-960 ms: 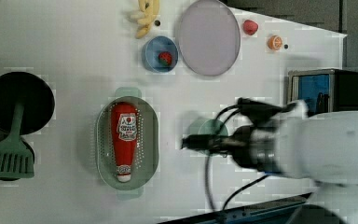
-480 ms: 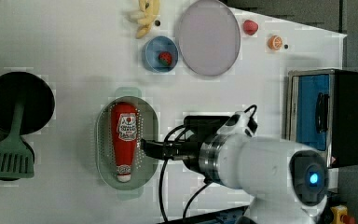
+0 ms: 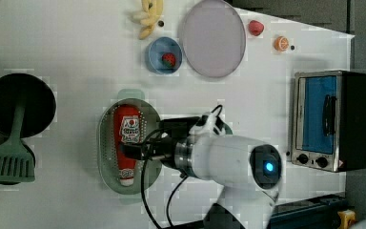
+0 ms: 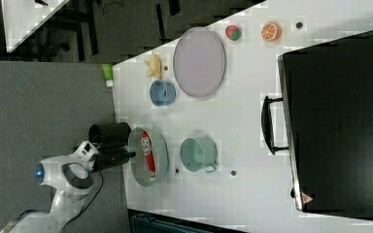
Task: Pick ketchup from strainer and place it on the table
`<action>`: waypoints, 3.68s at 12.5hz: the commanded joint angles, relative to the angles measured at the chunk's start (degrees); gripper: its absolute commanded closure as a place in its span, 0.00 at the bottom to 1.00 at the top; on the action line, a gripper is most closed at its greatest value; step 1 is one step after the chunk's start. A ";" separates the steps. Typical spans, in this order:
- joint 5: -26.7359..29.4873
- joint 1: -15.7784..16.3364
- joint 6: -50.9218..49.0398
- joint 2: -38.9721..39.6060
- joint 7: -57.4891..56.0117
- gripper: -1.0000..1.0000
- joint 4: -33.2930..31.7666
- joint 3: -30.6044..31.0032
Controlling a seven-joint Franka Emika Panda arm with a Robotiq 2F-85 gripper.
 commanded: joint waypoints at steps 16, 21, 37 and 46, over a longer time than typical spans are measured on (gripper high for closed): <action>-2.45 9.04 6.39 10.80 3.55 0.44 3.03 -10.40; 5.65 6.19 -1.06 -2.55 3.55 0.44 3.29 -7.78; 13.61 -6.83 -23.81 -20.54 -0.78 0.44 1.30 -32.16; 13.61 -6.92 -12.07 -9.50 -3.94 0.18 -6.72 -39.34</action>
